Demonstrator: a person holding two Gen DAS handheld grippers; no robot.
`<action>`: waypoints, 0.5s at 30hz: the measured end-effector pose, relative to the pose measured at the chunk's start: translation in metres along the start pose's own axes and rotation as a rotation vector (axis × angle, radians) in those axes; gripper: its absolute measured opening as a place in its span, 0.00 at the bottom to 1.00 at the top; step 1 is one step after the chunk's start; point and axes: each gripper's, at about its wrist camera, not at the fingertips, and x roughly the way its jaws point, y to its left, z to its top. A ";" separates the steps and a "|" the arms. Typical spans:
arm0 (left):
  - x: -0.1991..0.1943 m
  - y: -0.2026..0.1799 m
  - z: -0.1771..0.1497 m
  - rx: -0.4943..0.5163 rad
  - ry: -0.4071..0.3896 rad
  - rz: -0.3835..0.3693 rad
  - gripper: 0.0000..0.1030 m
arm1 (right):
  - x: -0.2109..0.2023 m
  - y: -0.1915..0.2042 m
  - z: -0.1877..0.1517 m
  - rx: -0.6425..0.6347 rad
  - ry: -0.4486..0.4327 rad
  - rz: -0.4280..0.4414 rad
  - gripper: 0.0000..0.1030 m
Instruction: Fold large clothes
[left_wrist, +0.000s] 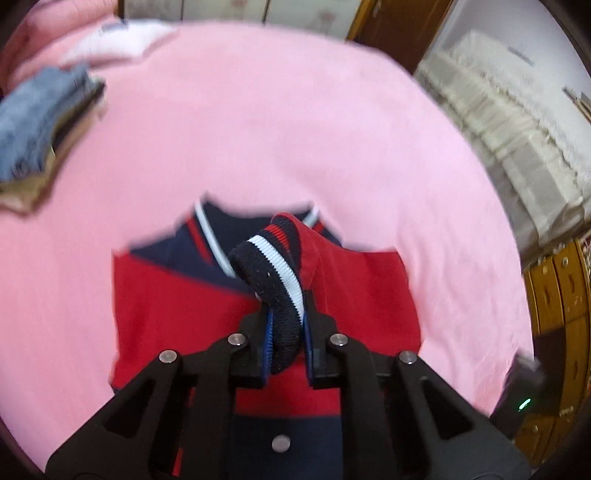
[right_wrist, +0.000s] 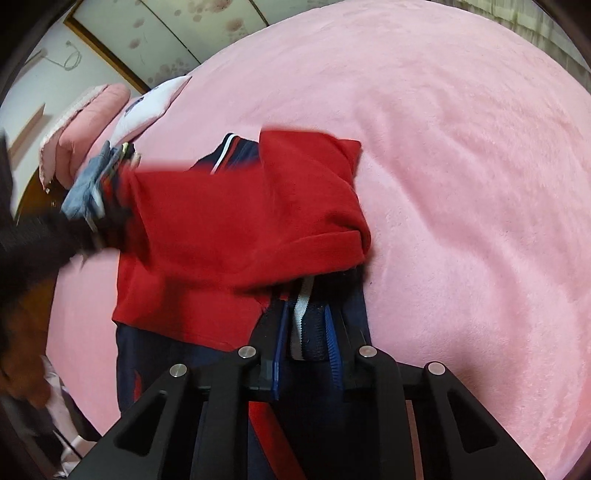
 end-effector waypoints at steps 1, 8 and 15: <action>-0.007 0.000 0.006 0.003 -0.022 0.007 0.10 | 0.001 -0.001 0.001 0.001 0.003 0.000 0.19; -0.030 0.031 0.014 -0.050 -0.012 0.024 0.10 | 0.005 -0.014 0.007 0.006 0.012 0.002 0.19; -0.014 0.093 -0.031 -0.134 0.122 0.114 0.10 | -0.005 -0.017 0.011 0.000 0.016 -0.008 0.20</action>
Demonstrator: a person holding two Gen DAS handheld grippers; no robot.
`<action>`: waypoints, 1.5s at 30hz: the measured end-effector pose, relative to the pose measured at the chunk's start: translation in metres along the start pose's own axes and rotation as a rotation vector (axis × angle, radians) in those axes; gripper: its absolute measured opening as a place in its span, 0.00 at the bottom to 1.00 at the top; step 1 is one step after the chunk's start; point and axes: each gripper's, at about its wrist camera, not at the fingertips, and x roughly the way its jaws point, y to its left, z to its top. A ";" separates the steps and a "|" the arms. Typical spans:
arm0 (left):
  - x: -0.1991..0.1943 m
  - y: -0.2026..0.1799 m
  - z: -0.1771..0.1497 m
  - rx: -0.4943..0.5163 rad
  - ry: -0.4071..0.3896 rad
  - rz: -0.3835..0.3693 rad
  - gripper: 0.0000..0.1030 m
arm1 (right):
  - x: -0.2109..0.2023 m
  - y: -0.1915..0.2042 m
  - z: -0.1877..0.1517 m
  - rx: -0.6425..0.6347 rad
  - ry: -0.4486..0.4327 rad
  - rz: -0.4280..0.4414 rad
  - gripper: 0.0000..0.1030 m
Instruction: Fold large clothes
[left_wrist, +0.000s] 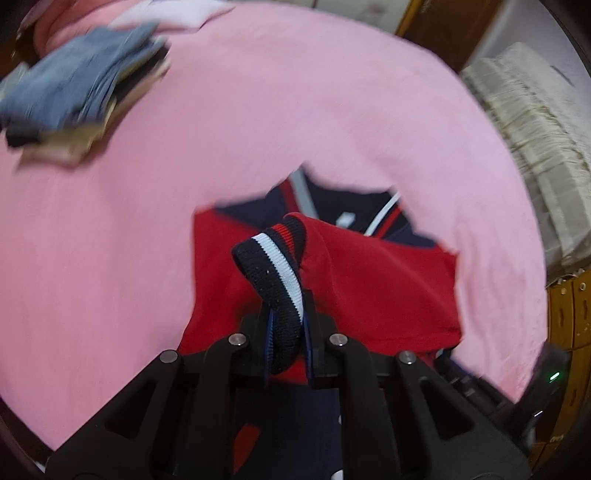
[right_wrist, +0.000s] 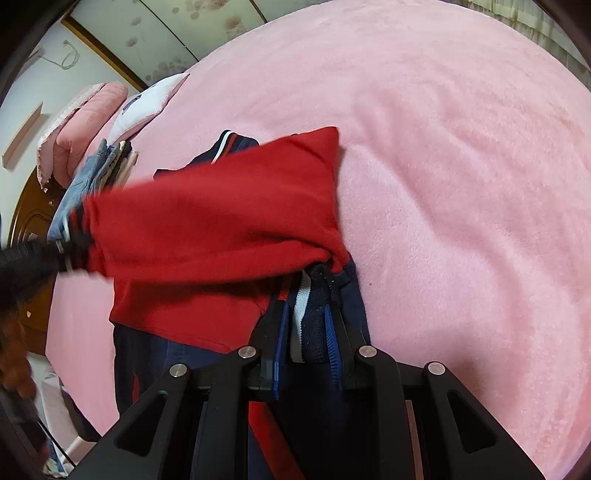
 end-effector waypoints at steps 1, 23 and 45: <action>0.006 0.006 -0.006 -0.009 0.017 0.011 0.10 | 0.000 -0.001 0.000 -0.002 0.002 -0.002 0.20; -0.014 0.018 -0.020 -0.038 -0.093 0.026 0.52 | -0.068 0.046 0.017 -0.093 -0.070 0.244 0.20; 0.013 0.009 -0.025 -0.012 -0.017 0.021 0.29 | -0.029 0.001 0.069 -0.008 -0.080 0.079 0.00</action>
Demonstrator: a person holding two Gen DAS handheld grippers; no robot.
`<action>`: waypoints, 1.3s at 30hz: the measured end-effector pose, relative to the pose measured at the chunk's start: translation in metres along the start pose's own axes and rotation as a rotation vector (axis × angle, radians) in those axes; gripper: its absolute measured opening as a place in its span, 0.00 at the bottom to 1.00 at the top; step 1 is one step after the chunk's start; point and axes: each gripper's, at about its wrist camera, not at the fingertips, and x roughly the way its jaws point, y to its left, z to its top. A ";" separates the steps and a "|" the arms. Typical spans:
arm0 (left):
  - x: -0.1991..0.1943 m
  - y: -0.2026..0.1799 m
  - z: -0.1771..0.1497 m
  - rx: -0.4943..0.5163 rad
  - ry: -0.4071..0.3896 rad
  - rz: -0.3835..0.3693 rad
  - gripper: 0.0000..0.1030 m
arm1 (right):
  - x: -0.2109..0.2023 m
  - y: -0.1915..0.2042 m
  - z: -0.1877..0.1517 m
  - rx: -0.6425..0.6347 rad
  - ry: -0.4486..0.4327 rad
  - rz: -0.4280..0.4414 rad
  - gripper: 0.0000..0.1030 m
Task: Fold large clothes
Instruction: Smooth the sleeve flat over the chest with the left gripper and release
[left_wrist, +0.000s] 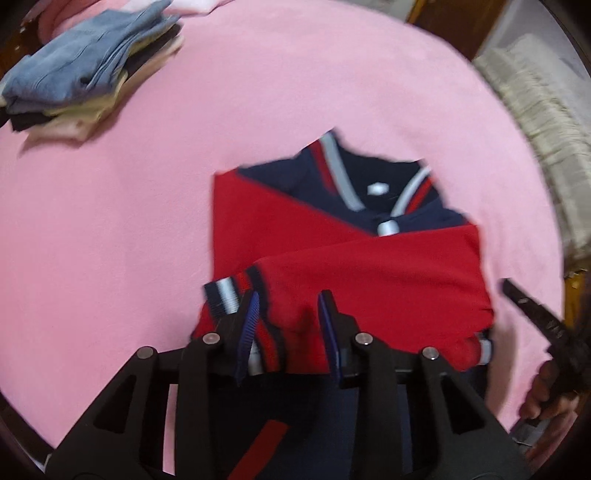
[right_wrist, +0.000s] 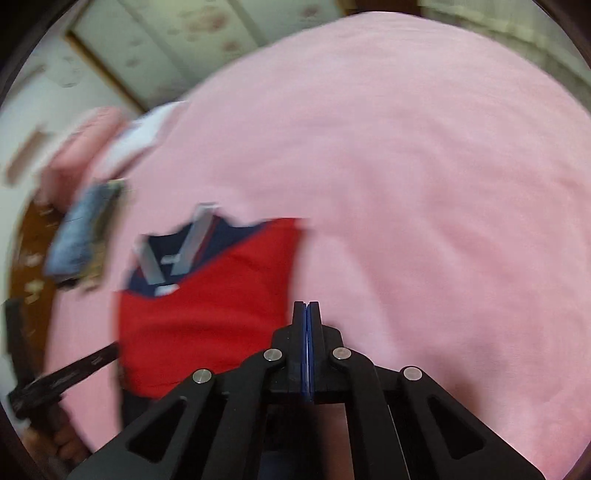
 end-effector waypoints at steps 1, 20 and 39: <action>-0.001 -0.004 0.001 0.012 -0.001 -0.015 0.29 | 0.003 0.011 0.001 -0.040 0.024 0.069 0.00; 0.061 0.005 0.013 0.011 0.113 0.126 0.29 | 0.062 0.017 0.020 -0.107 -0.046 -0.122 0.00; 0.064 0.034 0.026 0.052 0.086 0.008 0.29 | 0.091 0.050 0.050 -0.061 -0.115 -0.510 0.00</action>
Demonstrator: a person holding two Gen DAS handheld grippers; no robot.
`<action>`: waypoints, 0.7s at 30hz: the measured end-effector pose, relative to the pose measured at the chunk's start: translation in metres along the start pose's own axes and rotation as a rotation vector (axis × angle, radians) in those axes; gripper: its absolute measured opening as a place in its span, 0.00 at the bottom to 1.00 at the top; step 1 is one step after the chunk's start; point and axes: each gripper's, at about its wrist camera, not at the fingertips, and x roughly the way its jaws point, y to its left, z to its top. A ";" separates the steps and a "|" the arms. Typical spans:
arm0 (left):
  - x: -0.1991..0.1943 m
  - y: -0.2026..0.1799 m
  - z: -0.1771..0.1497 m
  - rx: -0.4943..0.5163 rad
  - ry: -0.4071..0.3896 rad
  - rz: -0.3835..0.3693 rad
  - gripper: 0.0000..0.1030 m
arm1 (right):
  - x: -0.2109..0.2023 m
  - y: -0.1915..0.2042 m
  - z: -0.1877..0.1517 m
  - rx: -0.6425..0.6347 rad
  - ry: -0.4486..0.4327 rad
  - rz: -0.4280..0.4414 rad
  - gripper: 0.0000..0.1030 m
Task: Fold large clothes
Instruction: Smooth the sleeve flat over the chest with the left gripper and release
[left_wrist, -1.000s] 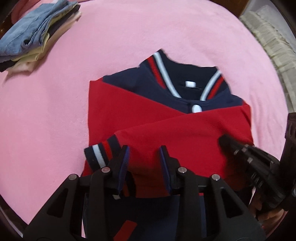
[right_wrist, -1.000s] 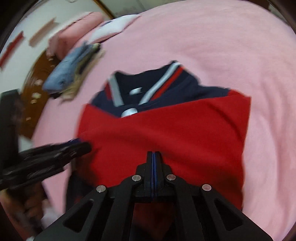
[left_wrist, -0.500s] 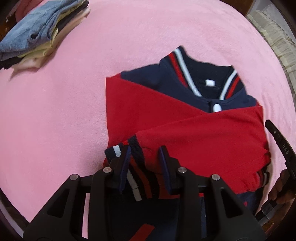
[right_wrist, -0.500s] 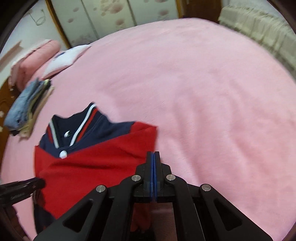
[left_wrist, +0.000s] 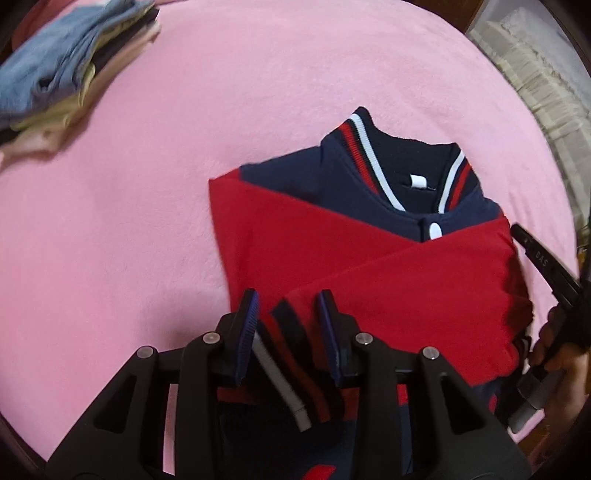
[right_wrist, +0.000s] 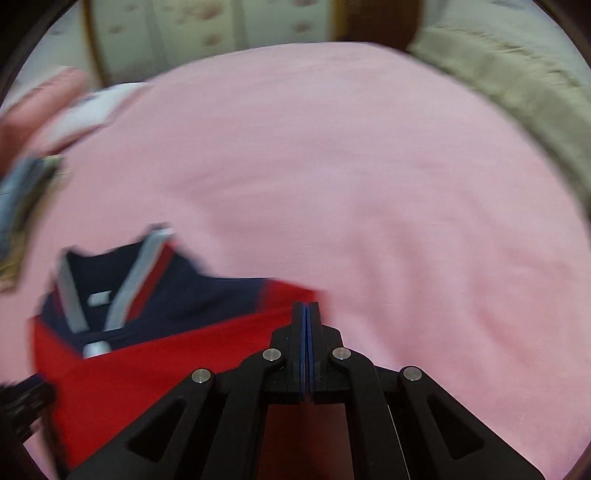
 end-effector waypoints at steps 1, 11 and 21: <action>-0.004 0.002 -0.002 0.005 -0.002 -0.009 0.29 | -0.001 -0.008 -0.001 0.058 0.009 -0.013 0.00; -0.034 0.020 -0.035 -0.040 0.030 0.023 0.47 | -0.086 -0.020 -0.051 0.279 -0.035 0.041 0.49; -0.059 0.007 -0.117 -0.040 0.114 0.075 0.55 | -0.152 0.030 -0.162 0.029 0.112 0.072 0.79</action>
